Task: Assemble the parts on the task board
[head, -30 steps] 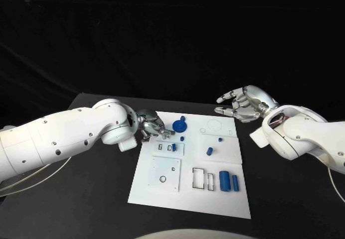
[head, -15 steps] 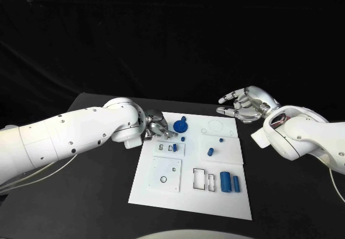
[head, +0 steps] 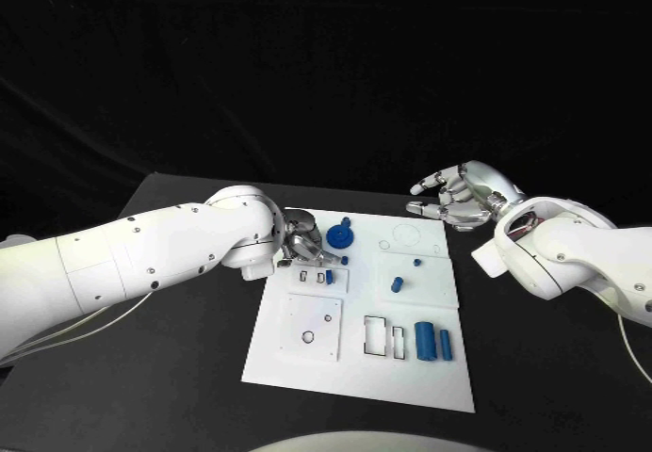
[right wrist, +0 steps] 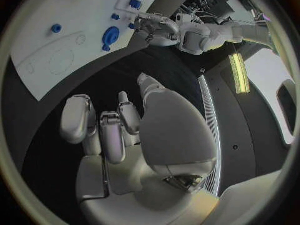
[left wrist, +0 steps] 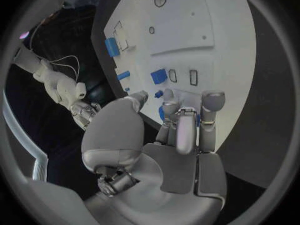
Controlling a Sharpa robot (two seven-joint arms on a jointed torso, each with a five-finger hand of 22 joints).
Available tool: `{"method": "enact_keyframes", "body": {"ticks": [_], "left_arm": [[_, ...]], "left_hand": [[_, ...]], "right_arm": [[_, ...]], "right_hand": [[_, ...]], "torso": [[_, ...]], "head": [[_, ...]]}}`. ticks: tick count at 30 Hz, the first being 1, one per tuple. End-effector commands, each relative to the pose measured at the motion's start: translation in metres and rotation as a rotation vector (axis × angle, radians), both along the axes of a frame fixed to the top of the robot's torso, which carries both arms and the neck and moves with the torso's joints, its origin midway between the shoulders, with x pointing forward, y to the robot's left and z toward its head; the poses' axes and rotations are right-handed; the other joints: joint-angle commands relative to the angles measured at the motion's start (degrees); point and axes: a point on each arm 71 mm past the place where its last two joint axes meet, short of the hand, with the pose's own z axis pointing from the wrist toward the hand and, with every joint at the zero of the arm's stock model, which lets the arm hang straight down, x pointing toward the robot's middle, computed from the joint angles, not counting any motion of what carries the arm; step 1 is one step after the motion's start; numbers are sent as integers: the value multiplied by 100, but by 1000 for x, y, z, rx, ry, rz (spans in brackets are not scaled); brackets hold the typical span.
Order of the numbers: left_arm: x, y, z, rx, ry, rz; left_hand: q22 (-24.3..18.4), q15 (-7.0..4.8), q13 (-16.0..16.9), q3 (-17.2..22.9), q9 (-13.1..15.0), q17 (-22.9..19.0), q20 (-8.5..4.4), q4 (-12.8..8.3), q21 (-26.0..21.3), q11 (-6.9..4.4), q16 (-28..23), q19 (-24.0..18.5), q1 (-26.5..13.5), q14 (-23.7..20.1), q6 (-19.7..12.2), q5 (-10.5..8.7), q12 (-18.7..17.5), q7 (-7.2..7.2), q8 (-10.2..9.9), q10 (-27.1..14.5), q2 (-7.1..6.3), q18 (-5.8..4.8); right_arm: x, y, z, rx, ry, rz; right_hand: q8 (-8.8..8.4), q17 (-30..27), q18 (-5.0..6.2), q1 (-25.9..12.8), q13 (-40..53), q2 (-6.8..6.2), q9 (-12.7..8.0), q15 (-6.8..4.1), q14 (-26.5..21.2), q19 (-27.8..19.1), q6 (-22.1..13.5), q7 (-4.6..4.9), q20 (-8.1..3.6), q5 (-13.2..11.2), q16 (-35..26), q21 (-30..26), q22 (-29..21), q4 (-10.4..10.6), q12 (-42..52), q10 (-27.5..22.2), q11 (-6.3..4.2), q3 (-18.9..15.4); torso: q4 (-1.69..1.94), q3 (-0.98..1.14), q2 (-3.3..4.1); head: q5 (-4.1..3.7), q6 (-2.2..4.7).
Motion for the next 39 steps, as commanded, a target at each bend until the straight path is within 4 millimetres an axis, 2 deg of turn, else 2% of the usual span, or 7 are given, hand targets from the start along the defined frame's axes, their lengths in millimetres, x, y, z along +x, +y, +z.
{"method": "enact_keyframes", "body": {"ticks": [1,7,12,16,22,39], "left_arm": [[-2,-3,-2,28,21,-34],[-3,-7,-2,33,29,-48],[-4,-10,-3,39,39,-62],[-5,-12,-3,43,46,-69],[-5,-12,-4,50,53,-73],[-3,-14,-8,68,69,-81]], "left_hand": [[9,-46,-3,-26,7,265,-17,4,20,4,-1,-12,-9,158,-5,-16,-22,-33,28,-38,-1,-58],[-23,-45,-77,-38,15,240,-17,5,5,6,-12,-36,-18,147,-24,-16,-68,-30,31,-97,9,-52],[-29,-43,-95,-40,22,239,-16,1,3,8,-13,-46,-8,145,-43,-10,-82,-28,34,-118,20,-52],[-30,-42,-98,-41,24,232,-16,0,3,8,-16,-49,-3,141,-48,-9,-85,-28,35,-123,23,-51],[-34,-40,-91,-40,31,244,-15,-4,1,10,-11,-59,13,144,-60,-5,-83,-26,40,-124,36,-51],[-2,-33,-116,6,81,284,-6,-14,28,15,11,-82,197,149,-113,12,-94,-21,83,-160,142,-53]], "right_arm": [[0,2,-1,-14,5,15],[0,2,-1,-15,6,15],[0,3,-1,-15,7,15],[0,2,-1,-15,6,14],[1,3,-2,-15,6,13],[1,3,-2,-17,9,14]], "right_hand": [[18,892,35,-39,7,-18,9,4,454,5,54,5,-22,30,-18,-13,-7,32,35,15,-15,-5],[19,889,35,-36,5,-20,9,3,453,6,55,4,-23,36,-19,-13,-6,35,34,14,-16,-5],[21,877,39,-34,-11,-21,10,2,450,-2,56,3,-23,42,-24,-29,-19,39,21,3,-17,-3],[21,877,39,-34,-11,-21,10,2,450,-2,56,3,-23,42,-24,-29,-19,39,21,3,-17,-3],[21,877,39,-34,-11,-21,10,2,450,-2,56,3,-23,42,-24,-29,-19,39,21,3,-17,-3],[25,873,39,-29,-11,-22,11,0,449,-2,57,2,-25,48,-25,-33,-20,47,23,4,-18,1]], "torso": [[4,5,-5],[5,-5,1],[3,4,-4],[9,-3,0],[3,2,0],[4,0,4]], "head": [[0,-27],[-4,-43],[-5,-76],[-11,-84],[-6,-111],[-18,-126]]}}
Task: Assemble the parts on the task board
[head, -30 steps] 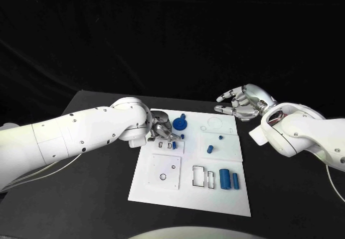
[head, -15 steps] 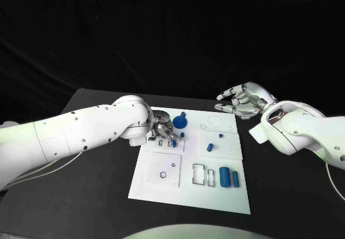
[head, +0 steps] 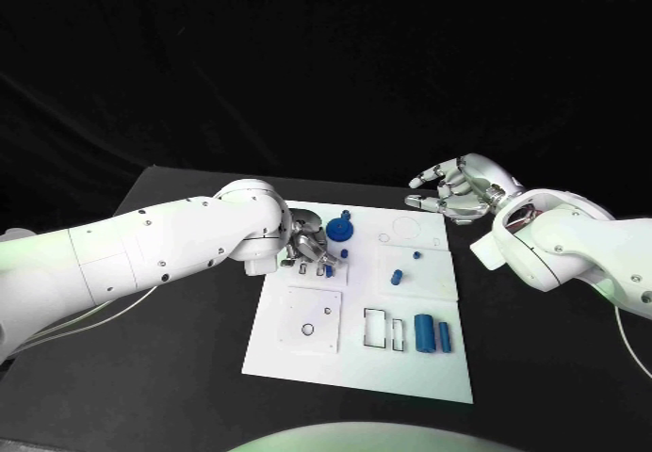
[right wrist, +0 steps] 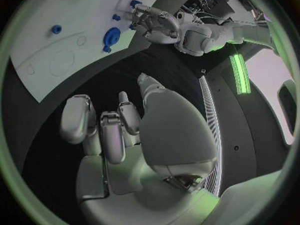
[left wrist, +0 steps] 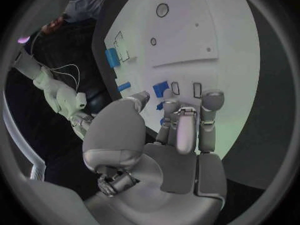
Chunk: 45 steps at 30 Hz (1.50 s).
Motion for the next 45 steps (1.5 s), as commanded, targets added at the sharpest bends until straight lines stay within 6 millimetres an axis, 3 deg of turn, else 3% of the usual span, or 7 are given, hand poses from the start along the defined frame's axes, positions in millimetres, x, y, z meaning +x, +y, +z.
{"method": "enact_keyframes", "body": {"ticks": [1,20,26,30,32,41,45], "left_arm": [[-1,-2,-1,15,13,-17],[-1,-5,-2,17,12,-21],[-1,-6,-1,-3,2,-8],[-1,-6,0,-38,2,14],[-1,-5,0,-61,2,33],[0,9,6,-118,-13,102],[-2,18,8,-121,-21,118]], "left_hand": [[12,-34,-5,33,16,290,-5,-22,37,5,18,-46,111,150,-59,12,-18,-2,39,-46,31,-53],[65,-43,-22,290,68,320,-5,-52,91,-10,40,-71,586,154,-114,15,-8,-18,73,-67,138,-55],[99,-73,-42,1086,117,310,-24,-200,134,-42,40,-105,1118,149,-168,27,-10,-48,104,-68,100,-54],[123,-79,-64,1870,181,301,-42,-503,164,-55,37,-110,1307,148,-231,19,-33,-40,166,-50,-63,-55],[147,-67,-95,2383,257,302,-31,-654,191,-34,40,-112,1152,151,-253,-10,-41,-29,252,-14,-188,-60],[215,-72,-77,2622,304,356,-31,-769,236,-38,66,-76,1016,178,-246,-24,-14,-30,310,49,-239,-70],[232,-75,-83,2665,313,372,-31,-780,247,-42,74,-65,972,187,-238,-23,-14,-34,322,61,-244,-73]], "right_arm": [[0,1,-1,-11,3,14],[0,2,-2,-21,3,20],[0,4,-2,-38,-7,29],[0,4,-3,-42,-8,30],[0,3,-3,-44,-8,30],[0,3,-3,-66,-19,33],[1,2,-4,-73,-19,33]], "right_hand": [[25,874,40,-30,-5,-22,7,0,449,-3,57,2,-25,25,-26,-33,-6,48,23,4,-19,0],[30,882,39,-12,-9,-15,9,-2,452,2,61,0,-27,28,-23,-29,-1,50,21,1,-21,12],[30,882,39,-12,-9,-15,9,-2,452,2,61,0,-27,28,-23,-29,-1,50,21,1,-21,12],[35,875,40,-1,-11,-13,11,-4,450,-2,64,-2,-29,31,-26,-39,-8,52,20,0,-23,21],[36,873,42,2,-12,-12,11,-4,449,-5,65,-2,-29,34,-27,-46,-13,53,19,0,-23,23],[37,857,47,5,-33,-12,11,-4,445,-17,65,-2,-30,40,-33,-68,-31,55,1,-17,-23,26],[50,857,46,61,-42,-22,14,-10,445,-14,60,-3,-38,305,-37,-83,-30,80,-2,-30,-27,101]], "torso": [[5,-1,2],[10,2,-2],[4,4,1],[7,3,3],[7,2,1],[28,11,-12],[35,11,-21]], "head": [[-18,-4],[-20,-35],[-15,-36],[-24,-44],[-29,-45],[-38,-46],[-41,-39]]}}
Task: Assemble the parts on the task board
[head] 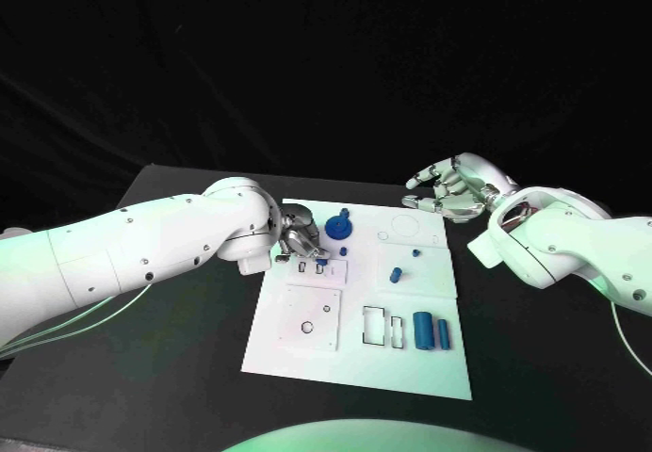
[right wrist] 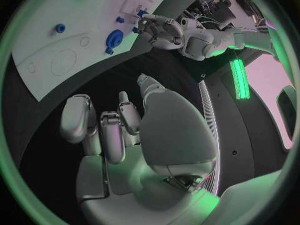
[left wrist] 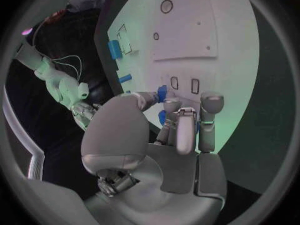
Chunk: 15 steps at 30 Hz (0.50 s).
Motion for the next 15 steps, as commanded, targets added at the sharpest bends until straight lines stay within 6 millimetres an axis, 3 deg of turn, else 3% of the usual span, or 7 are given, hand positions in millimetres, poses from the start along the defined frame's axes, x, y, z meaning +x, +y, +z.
{"method": "enact_keyframes", "body": {"ticks": [1,5,10,15], "left_arm": [[-1,4,4,-47,-14,34],[-3,10,5,-46,-31,46],[-5,11,5,-31,-58,44],[-6,10,2,-10,-77,30]], "left_hand": [[23,-34,0,812,160,376,10,-773,34,8,29,20,-58,188,-1,-21,13,-31,28,50,6,-73],[65,-41,7,878,171,412,7,-814,60,0,46,47,-100,205,9,-15,21,-39,43,79,-13,-80],[72,-51,21,953,182,440,1,-862,70,-11,60,52,-145,220,24,-16,33,-49,57,116,-46,-80],[82,-54,20,978,184,447,-1,-876,76,-14,64,58,-159,225,29,-19,34,-52,61,125,-54,-81]], "right_arm": [[0,1,-1,-27,-4,16],[0,0,-2,-30,-4,15],[-1,-1,-3,-34,-3,14],[-1,0,-3,-37,-3,17]], "right_hand": [[10,858,46,59,-7,-20,5,-10,446,-14,22,-6,-38,58,-37,-35,-4,4,-2,-30,-27,24],[10,858,46,59,-7,-20,5,-10,446,-14,22,-6,-38,58,-37,-35,-4,4,-2,-30,-27,24],[11,859,45,58,-8,-23,5,-10,446,-11,22,-6,-39,67,-37,-30,0,6,-2,-30,-27,26],[11,859,45,58,-8,-23,5,-10,446,-11,22,-6,-39,67,-37,-30,0,6,-2,-30,-27,26]], "torso": [[16,8,-15],[23,9,-18],[21,-10,-15],[10,-2,-7]], "head": [[-1,-6],[-8,-25],[-6,-22],[16,-22]]}}
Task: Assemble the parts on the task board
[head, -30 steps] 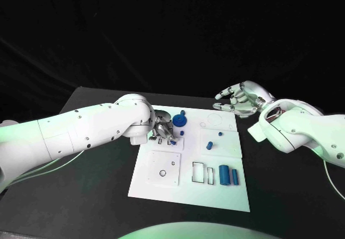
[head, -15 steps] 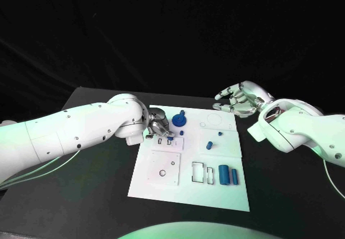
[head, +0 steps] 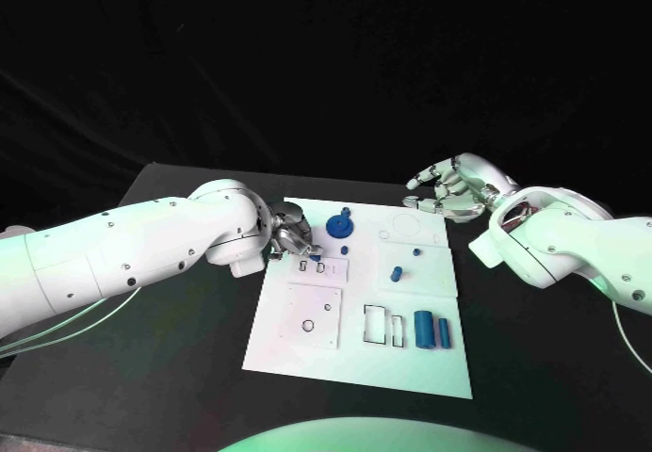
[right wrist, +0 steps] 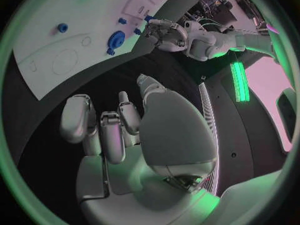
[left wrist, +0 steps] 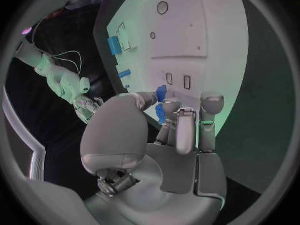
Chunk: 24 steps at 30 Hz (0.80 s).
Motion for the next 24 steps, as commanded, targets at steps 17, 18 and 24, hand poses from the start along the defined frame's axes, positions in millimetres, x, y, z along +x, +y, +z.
{"method": "enact_keyframes", "body": {"ticks": [17,18,24], "left_arm": [[-4,-14,-6,75,-58,-75],[-4,-14,-7,80,-56,-80],[-6,-15,-10,101,-45,-98]], "left_hand": [[108,-51,21,1034,97,492,-13,-954,71,-22,61,121,-138,269,40,-14,51,-43,42,105,-46,-100],[108,-51,21,1034,97,492,-13,-954,71,-22,61,121,-138,269,40,-14,51,-43,42,105,-46,-100],[150,-55,34,1065,102,495,-17,-974,94,-26,63,147,-164,272,49,-13,62,-48,50,128,-61,-107]], "right_arm": [[-1,3,-2,-28,-6,23],[-1,3,-2,-28,-7,24],[-1,3,-2,-28,-8,24]], "right_hand": [[10,856,45,33,-3,-11,7,-10,446,-11,23,-6,-39,37,-37,-34,-1,9,0,-29,-27,26],[10,856,45,33,-3,-11,7,-10,446,-11,23,-6,-39,37,-37,-34,-1,9,0,-29,-27,26],[10,856,45,33,-3,-11,7,-10,446,-11,23,-6,-39,37,-37,-34,-1,9,0,-29,-27,26]], "torso": [[-10,5,18],[-11,5,18],[-14,5,19]], "head": [[12,-22],[13,-24],[14,-34]]}}
